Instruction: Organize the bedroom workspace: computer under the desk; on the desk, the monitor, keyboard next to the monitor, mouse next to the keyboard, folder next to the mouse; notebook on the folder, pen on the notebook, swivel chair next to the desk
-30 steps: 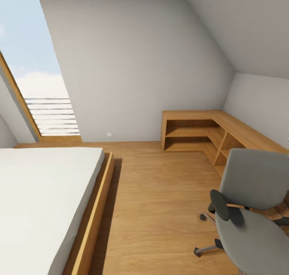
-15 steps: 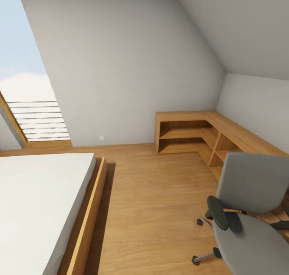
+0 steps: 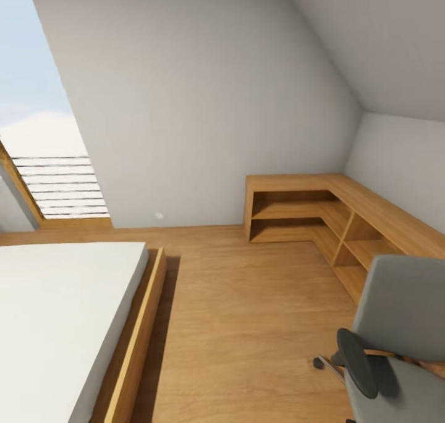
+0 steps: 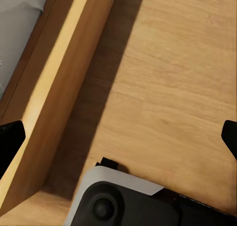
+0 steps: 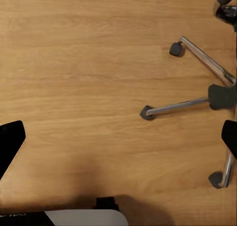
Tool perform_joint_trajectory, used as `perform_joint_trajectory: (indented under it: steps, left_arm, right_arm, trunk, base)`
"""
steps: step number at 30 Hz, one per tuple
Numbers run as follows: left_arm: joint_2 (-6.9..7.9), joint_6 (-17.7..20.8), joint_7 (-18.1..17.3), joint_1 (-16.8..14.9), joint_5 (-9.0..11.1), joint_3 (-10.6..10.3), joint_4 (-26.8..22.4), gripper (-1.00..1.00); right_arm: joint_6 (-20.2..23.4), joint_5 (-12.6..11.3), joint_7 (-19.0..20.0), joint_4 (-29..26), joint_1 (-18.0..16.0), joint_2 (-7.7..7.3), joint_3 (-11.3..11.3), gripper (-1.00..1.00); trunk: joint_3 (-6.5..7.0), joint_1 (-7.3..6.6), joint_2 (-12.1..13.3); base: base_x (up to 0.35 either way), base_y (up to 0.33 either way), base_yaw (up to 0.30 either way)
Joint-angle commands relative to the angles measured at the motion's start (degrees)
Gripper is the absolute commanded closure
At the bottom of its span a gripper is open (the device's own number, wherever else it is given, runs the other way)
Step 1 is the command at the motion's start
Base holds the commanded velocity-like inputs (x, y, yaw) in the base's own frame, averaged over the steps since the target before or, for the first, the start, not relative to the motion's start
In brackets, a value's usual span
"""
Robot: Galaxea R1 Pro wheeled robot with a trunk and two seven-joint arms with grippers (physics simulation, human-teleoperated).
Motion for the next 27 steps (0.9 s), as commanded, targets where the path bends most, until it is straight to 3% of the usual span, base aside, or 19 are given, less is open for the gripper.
perform_joint_trajectory:
  steps: [1,10,27]
  left_arm:
    - [-0.01,-0.2,0.1,-0.1,0.0,-0.1,0.0,-1.00]
    - [0.01,-0.2,0.1,-0.1,0.0,-0.1,0.0,-1.00]
    - [0.02,-0.2,0.1,-0.1,-0.1,-0.1,0.0,-1.00]
  right_arm:
    - [-0.1,0.3,-0.5,0.1,-0.1,0.01,0.1,-1.00]
    - [-0.1,0.3,-0.5,0.1,-0.1,-0.02,0.1,-1.00]
    - [-0.1,0.3,-0.5,0.1,-0.1,-0.02,0.1,-1.00]
  trunk:
    - [-0.16,0.05,-0.1]
    - [-0.44,0.05,-0.1]
    - [-0.47,0.05,-0.1]
  base:
    - [0.127,0.000,0.211]
    - [0.099,0.000,0.157]
    - [0.317,0.000,0.009]
